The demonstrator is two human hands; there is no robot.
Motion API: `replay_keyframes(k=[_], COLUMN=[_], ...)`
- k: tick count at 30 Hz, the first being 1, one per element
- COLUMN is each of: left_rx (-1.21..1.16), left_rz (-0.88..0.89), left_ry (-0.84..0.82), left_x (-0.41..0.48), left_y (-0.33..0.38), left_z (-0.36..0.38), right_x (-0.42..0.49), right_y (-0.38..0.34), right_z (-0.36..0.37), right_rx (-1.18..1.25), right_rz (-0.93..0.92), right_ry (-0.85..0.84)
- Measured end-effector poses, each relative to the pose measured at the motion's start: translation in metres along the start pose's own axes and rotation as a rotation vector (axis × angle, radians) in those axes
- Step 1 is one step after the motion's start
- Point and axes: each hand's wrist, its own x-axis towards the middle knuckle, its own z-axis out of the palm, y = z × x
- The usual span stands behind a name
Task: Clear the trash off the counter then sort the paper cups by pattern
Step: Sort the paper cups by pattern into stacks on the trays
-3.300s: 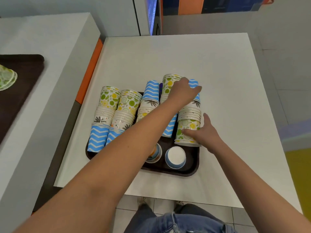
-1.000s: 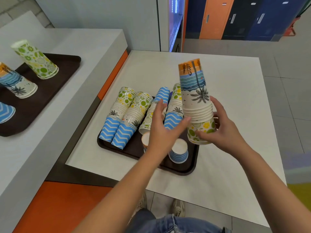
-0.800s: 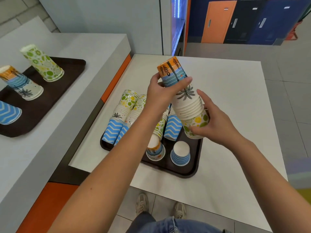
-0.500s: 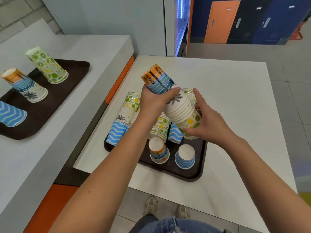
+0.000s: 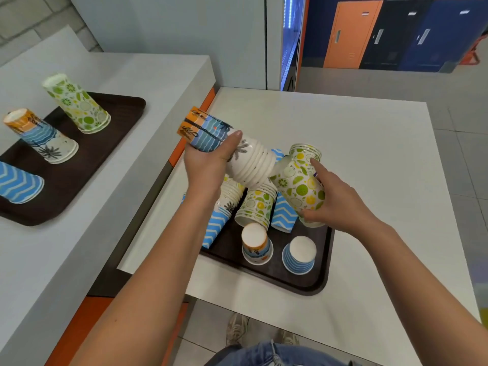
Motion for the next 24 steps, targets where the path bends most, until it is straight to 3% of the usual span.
replay_keyframes(k=[10,14,20,24], left_rx=[0.359,0.405,0.521,0.520], left_rz=[0.064,0.008,-0.022,0.011], left_ry=[-0.075,-0.166,-0.490,-0.539], left_x=[-0.079,-0.095,-0.105,-0.108], left_y=[-0.068,-0.109,-0.145,-0.158], left_z=[-0.043,-0.038,-0.029,-0.025], right_x=[-0.003,-0.001,-0.008,-0.014], right_y=[-0.001,-0.010,-0.019,-0.028], right_z=[-0.005,-0.006,-0.006,-0.008], right_rx=[0.593,0.699,0.802,0.850], right_rz=[0.124,0.127,0.115,0.072], right_ry=[0.193,0.249,0.265,0.254])
